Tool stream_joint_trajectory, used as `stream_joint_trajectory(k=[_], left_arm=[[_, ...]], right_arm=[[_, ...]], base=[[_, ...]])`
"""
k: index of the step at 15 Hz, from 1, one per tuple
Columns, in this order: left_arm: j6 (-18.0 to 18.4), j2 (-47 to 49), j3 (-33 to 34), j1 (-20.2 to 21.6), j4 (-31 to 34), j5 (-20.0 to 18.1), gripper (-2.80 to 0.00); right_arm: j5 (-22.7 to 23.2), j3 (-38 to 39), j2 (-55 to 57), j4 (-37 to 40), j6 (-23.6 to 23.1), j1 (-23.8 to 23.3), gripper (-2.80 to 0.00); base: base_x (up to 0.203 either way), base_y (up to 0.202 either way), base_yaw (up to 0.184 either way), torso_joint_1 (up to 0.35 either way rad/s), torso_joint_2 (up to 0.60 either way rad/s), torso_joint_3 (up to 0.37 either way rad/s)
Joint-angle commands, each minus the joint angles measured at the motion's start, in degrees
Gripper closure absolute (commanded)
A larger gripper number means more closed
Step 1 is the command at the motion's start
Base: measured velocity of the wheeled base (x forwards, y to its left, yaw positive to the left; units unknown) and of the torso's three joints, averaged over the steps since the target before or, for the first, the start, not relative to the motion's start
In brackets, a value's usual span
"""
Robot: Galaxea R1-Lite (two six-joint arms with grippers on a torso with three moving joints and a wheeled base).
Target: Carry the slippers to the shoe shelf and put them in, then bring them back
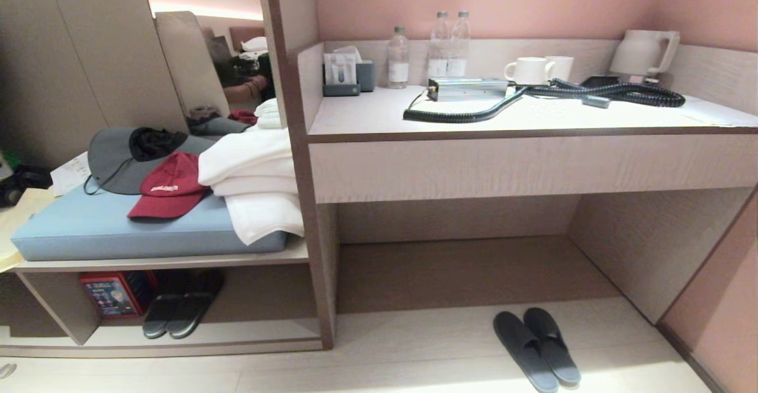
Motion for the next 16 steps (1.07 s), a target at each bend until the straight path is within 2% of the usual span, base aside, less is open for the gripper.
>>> stream_joint_trajectory(k=[1,14,16], left_arm=[[-0.05,0.05,0.00,-0.05,-0.01,0.02,0.00],[0.13,0.05,0.00,-0.05,-0.01,0.02,0.00],[0.13,0.05,0.00,-0.05,-0.01,0.02,0.00]], right_arm=[[0.01,0.09,0.07,-0.02,0.06,0.00,0.00],[0.01,0.09,0.07,-0.02,-0.03,0.00,0.00],[0.01,0.09,0.07,-0.02,-0.03,0.00,0.00]], base=[[0.000,0.198,-0.001,0.002,0.00,0.004],[0.000,0.196,-0.002,0.004,0.00,0.003],[0.000,0.105,-0.002,0.003,0.00,0.003]])
